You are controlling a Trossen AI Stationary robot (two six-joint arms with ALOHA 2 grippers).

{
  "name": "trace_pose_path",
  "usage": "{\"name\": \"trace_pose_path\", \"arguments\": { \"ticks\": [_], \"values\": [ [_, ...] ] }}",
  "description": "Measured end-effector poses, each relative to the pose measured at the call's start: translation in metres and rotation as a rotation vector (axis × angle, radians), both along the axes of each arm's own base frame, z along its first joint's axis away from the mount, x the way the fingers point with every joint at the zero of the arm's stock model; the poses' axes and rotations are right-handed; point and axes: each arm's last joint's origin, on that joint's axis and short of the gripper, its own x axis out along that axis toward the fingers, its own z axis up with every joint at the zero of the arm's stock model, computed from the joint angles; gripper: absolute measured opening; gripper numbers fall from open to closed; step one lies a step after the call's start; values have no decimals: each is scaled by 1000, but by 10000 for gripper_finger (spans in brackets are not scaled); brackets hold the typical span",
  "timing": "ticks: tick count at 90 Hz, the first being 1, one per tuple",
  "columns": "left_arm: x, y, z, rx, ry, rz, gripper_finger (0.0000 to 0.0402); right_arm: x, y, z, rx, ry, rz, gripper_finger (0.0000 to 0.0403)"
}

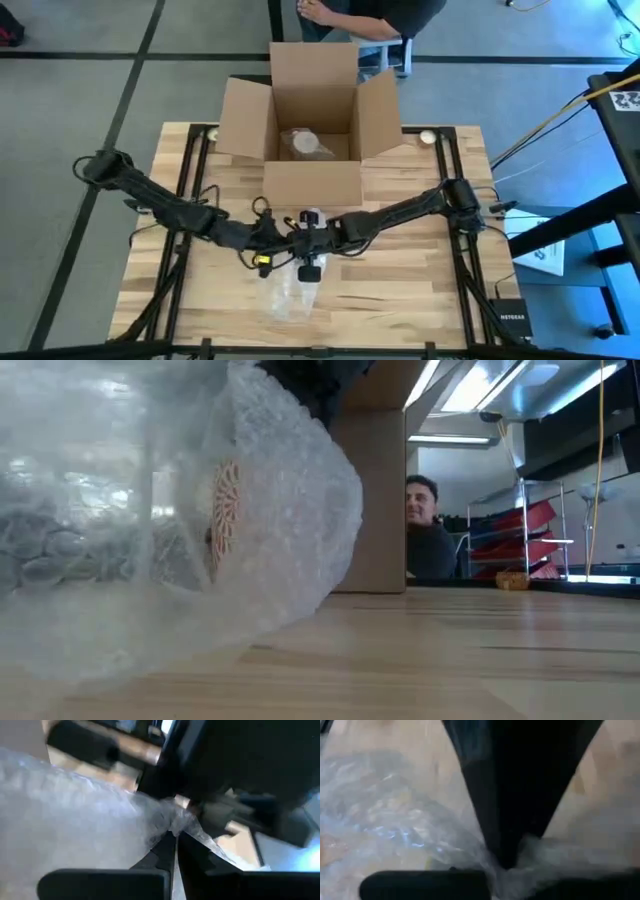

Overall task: Wrap mug
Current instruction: Wrap the yellow mug with the bubble wrap

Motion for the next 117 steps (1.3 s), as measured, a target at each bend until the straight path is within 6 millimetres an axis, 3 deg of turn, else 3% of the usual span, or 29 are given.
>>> {"name": "trace_pose_path", "arguments": {
  "ticks": [11,25,42,62,117],
  "values": [
    [-6,-6,7,-10,-24,-35,0,0,2,-1,46,18,36,1],
    [-26,-9,22,-23,-32,-41,0,5,-1,-19,45,60,32,1],
    [-42,-8,24,17,18,12,0,15,-12,-42,88,98,7,1],
    [-45,-8,21,33,52,26,0,18,-18,-57,141,164,0,0],
    [-46,-9,20,57,63,9,0,27,-10,25,139,126,13,0]
  ]
}}
